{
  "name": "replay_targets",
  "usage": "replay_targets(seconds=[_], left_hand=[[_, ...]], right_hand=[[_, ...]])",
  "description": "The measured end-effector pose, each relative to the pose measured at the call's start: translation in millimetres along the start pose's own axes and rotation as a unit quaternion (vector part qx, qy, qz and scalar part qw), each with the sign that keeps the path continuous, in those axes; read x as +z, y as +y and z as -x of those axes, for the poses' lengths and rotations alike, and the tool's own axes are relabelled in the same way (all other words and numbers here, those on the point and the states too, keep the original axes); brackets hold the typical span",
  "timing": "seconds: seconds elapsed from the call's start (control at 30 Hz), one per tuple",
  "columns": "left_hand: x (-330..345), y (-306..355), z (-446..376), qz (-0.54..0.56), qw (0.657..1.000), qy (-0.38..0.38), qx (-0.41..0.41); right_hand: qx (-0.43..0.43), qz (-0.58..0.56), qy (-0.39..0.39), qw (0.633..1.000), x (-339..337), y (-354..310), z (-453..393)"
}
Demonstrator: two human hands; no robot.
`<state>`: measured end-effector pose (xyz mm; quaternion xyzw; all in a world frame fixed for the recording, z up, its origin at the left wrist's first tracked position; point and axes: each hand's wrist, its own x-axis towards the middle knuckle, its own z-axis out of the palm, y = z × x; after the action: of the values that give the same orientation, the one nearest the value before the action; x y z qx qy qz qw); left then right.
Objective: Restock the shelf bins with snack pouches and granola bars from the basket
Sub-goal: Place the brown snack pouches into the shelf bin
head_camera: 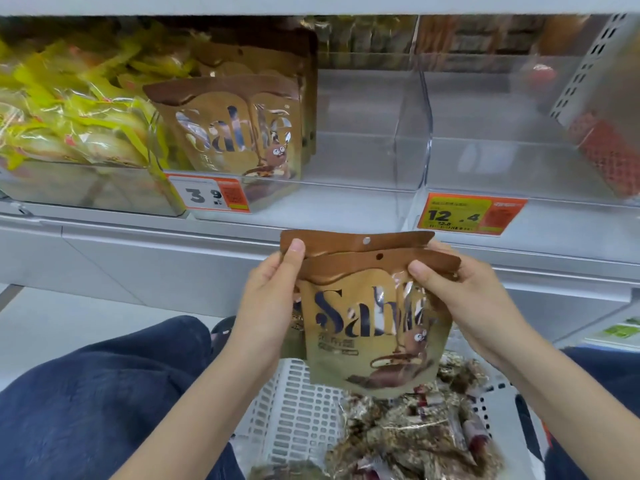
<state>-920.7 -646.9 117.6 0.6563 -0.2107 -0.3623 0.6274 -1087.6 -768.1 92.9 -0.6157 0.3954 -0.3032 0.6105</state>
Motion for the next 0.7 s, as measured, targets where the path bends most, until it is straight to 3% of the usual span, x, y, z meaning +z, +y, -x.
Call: replay_targets(seconds=[0.1,0.23,0.33,0.47,0.6,0.7], left_hand=[[1,2,1,0.011,1.000,0.019,-0.008],[-2,1,2,0.013,1.000,-0.003,-0.013],[1,-2,13,-0.081,0.992,-0.028,0.087],[-3,2,16,-0.057,0.989,0.033,0.136],[-12,8,11,-0.034,0.993,0.024,0.113],[-17,10,7,-0.035,0.991,0.019,0.127]], right_hand=[[0.061,-0.068,-0.050,0.995,7,1,-2],[0.044,-0.084,0.005,0.995,16,3,-3],[0.014,-0.103,0.034,0.994,13,-1,-4],[-0.036,-0.080,-0.035,0.996,9,-10,-4],[0.013,-0.064,-0.057,0.996,7,-23,-4],[-0.033,0.012,-0.071,0.997,14,-33,1]])
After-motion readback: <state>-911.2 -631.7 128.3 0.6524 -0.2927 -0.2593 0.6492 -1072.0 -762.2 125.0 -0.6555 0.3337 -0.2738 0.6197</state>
